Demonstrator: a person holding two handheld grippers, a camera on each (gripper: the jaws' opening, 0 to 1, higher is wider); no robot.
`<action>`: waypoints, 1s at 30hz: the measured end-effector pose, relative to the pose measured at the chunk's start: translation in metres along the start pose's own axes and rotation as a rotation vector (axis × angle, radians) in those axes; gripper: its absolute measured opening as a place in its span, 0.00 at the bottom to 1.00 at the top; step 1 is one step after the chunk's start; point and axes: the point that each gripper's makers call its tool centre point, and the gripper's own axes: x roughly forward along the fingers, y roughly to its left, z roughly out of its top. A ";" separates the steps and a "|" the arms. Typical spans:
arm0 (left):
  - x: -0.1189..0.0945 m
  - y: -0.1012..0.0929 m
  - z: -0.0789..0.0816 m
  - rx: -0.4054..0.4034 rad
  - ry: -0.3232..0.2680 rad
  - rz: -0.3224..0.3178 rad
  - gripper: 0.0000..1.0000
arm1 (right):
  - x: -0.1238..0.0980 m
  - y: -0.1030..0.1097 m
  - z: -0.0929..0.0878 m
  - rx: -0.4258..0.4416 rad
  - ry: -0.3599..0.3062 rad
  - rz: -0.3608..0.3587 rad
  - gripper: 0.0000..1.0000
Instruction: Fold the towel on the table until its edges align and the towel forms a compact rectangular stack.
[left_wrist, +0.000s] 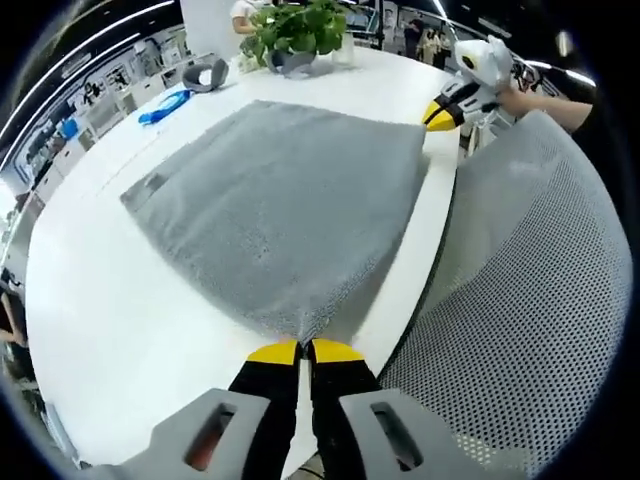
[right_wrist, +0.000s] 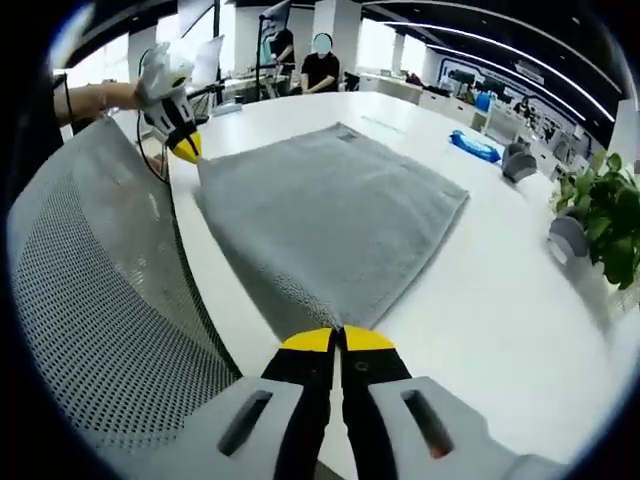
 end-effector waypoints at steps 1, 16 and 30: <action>-0.003 0.001 0.003 -0.018 -0.017 0.010 0.02 | -0.003 -0.001 0.004 -0.001 -0.007 -0.013 0.00; -0.063 0.012 0.049 -0.084 -0.264 0.175 0.02 | -0.042 -0.016 0.056 0.021 -0.133 -0.121 0.00; -0.109 0.016 0.069 -0.161 -0.391 0.231 0.02 | -0.080 -0.018 0.090 0.045 -0.221 -0.190 0.00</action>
